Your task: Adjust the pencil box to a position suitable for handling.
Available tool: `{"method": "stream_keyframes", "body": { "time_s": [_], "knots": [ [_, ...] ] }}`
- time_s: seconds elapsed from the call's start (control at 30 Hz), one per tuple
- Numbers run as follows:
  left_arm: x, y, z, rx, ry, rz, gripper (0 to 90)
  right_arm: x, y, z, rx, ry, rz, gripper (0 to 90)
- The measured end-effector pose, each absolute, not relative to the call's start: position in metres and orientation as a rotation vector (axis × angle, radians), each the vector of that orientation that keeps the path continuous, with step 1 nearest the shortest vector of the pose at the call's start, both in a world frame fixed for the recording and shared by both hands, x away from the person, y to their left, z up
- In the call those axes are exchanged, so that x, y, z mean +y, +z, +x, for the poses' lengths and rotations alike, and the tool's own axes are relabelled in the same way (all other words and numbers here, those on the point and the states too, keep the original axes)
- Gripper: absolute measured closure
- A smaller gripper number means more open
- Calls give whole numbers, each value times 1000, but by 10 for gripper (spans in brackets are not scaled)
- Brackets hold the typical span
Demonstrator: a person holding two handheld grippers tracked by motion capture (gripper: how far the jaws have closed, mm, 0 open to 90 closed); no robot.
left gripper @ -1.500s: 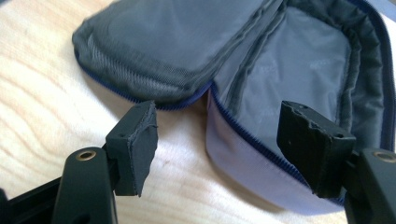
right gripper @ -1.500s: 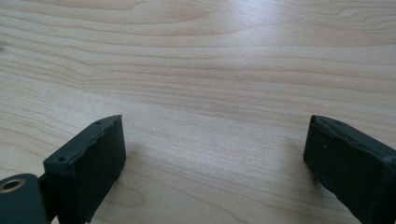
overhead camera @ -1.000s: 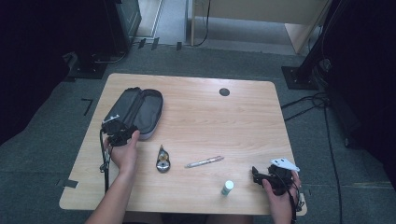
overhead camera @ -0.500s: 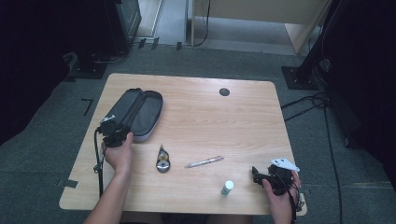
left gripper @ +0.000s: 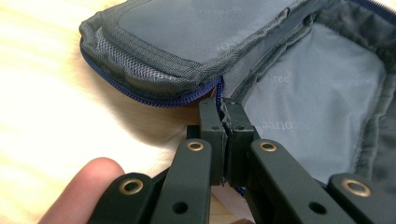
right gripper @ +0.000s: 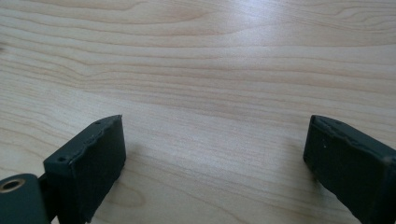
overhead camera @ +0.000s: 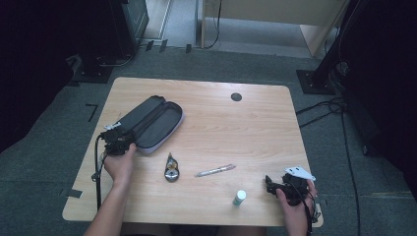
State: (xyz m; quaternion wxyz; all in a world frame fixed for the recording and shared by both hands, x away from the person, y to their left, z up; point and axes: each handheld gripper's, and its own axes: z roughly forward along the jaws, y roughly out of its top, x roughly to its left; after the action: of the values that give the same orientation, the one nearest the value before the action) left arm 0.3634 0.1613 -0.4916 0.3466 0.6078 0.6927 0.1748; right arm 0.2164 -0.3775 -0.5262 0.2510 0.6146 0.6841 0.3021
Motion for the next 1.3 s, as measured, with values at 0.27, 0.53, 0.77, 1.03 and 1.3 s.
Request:
{"method": "stream_keyframes", "body": {
  "time_s": [0.27,0.53,0.77,1.03,1.3],
  "knots": [
    [145,-492,364,1884,523,1651,517,-378,-526,216,1862,822,1673,52],
    [148,-494,367,1883,531,1614,802,-378,-526,216,1862,822,1673,52],
    [154,-490,369,1805,475,1601,894,-378,-526,216,1862,822,1673,52],
    [138,-469,373,1589,431,1694,897,-378,-526,216,1862,822,1673,52],
    [110,-462,373,1417,422,1809,898,-378,-526,216,1862,822,1673,52]
  ]
}}
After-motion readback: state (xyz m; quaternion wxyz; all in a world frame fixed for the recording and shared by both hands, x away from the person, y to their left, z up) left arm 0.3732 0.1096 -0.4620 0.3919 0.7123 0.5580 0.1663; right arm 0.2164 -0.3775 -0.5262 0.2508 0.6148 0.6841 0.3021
